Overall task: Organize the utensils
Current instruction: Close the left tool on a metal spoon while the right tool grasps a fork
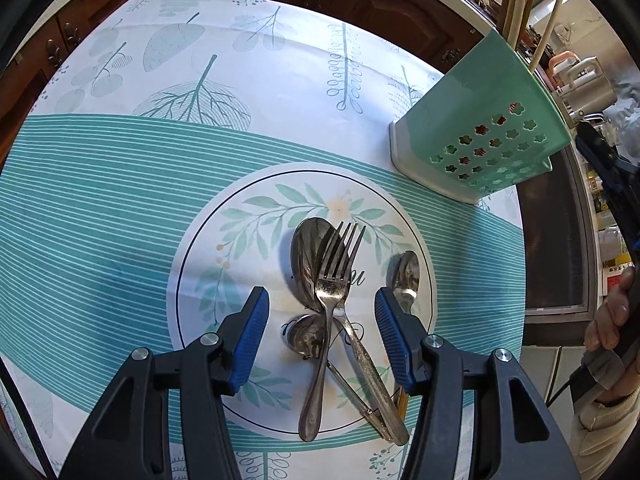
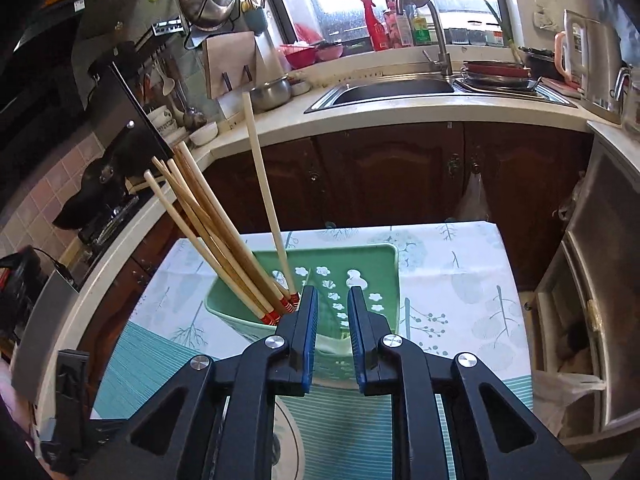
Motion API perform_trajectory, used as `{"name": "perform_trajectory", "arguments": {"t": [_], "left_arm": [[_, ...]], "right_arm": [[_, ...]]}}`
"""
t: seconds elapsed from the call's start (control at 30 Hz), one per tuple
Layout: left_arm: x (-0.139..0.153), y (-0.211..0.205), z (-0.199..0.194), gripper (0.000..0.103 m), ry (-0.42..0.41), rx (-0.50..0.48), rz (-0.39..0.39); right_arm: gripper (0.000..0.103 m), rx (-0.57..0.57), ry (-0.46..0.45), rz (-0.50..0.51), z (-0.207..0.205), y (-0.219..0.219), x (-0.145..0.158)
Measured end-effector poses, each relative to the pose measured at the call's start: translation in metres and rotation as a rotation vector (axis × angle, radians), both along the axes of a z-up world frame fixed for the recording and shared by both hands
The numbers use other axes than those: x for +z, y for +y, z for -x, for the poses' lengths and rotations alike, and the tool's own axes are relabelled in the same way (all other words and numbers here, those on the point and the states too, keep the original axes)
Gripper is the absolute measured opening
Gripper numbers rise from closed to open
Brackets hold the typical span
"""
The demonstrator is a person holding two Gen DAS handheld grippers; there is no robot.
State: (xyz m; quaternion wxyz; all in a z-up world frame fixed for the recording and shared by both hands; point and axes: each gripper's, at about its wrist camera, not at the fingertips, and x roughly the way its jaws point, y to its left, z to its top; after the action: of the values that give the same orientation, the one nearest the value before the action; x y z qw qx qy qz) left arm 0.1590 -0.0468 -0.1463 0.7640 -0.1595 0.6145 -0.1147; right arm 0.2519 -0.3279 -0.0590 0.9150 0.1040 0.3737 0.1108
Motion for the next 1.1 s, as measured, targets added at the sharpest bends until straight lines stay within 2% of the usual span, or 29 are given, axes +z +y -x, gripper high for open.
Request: {"name": "perform_trajectory", "arguments": {"t": [0.2,0.27,0.33,0.4,0.57,0.67,0.83,1.03,1.1], "left_arm": [[-0.001,0.010,-0.006,0.053,-0.006,-0.023,0.023],[0.000,0.014,-0.009,0.053,-0.010,-0.044,0.034],[0.000,0.019,-0.012,0.053,-0.023,-0.074,0.046],[0.000,0.022,-0.014,0.053,-0.031,-0.102,0.060],[-0.004,0.035,-0.015,0.053,-0.041,-0.170,0.091],[-0.007,0.041,-0.013,0.053,-0.039,-0.191,0.099],[-0.016,0.050,-0.012,0.053,-0.032,-0.190,0.144],[-0.021,0.052,-0.012,0.053,-0.032,-0.196,0.180],[-0.022,0.053,-0.012,0.053,-0.033,-0.206,0.186]], "right_arm": [[0.016,-0.005,-0.049,-0.040,0.038,-0.006,0.031],[0.016,0.040,-0.046,-0.063,0.054,0.000,0.035],[0.022,0.096,-0.028,-0.070,0.066,0.012,0.033],[0.036,0.188,0.015,-0.086,0.075,0.030,0.022],[0.036,0.418,0.163,-0.087,0.082,0.082,-0.028],[0.036,0.484,0.209,-0.064,0.078,0.101,-0.057],[0.035,0.531,0.233,-0.038,0.065,0.115,-0.088],[0.030,0.597,0.196,-0.031,0.053,0.120,-0.093],[0.026,0.633,0.195,-0.024,0.049,0.123,-0.096]]}}
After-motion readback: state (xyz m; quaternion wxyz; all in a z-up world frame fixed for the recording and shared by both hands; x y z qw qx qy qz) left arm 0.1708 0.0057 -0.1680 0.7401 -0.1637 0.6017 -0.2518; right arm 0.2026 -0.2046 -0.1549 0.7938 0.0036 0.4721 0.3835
